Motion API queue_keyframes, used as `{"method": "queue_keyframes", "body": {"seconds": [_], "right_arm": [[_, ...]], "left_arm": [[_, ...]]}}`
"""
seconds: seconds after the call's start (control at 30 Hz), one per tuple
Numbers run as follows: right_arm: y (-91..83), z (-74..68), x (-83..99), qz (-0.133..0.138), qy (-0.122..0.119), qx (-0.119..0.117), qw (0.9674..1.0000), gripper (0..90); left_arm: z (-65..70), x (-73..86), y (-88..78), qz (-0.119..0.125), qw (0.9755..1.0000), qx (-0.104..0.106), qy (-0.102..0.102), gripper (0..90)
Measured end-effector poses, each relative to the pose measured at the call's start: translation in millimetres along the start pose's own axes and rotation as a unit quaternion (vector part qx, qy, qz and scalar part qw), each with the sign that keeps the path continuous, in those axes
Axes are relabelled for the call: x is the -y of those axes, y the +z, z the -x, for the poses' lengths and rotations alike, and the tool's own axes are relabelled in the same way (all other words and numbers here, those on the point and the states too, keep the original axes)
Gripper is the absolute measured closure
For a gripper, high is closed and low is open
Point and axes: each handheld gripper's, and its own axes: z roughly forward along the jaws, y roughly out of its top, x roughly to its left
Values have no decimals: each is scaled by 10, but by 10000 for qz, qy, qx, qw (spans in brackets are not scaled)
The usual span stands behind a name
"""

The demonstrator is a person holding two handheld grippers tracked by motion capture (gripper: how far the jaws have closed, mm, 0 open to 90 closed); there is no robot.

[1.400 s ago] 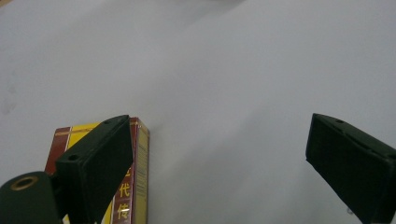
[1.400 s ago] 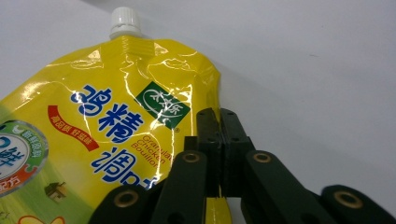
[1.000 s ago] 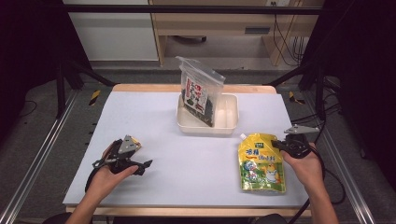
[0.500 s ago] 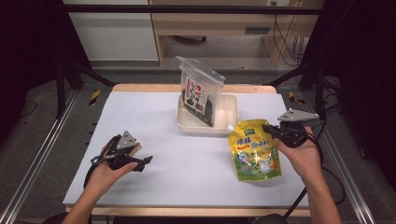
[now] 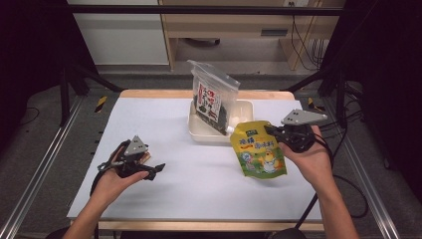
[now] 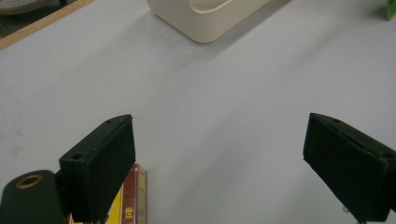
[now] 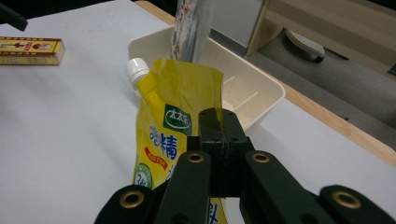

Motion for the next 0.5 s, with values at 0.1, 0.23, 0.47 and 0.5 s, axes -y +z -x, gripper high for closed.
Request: {"method": "queue_keyframes", "body": {"seconds": [0.1,0.23,0.47,0.5], "right_arm": [[12,-29,-36,29,-40,-29,10000,900],[58,-114,-138,140,-140,-143,9997,900],[153,-188,-230,184,-218,-264,9992,900],[164,-201,-243,187,-237,-284,9991,900]], "left_arm": [[-1,-27,-12,24,10000,11,15,95],[14,-87,-20,9,9999,83,96,98],[42,-179,-20,9,9997,140,206,99],[49,-194,-20,19,9996,162,211,99]]}}
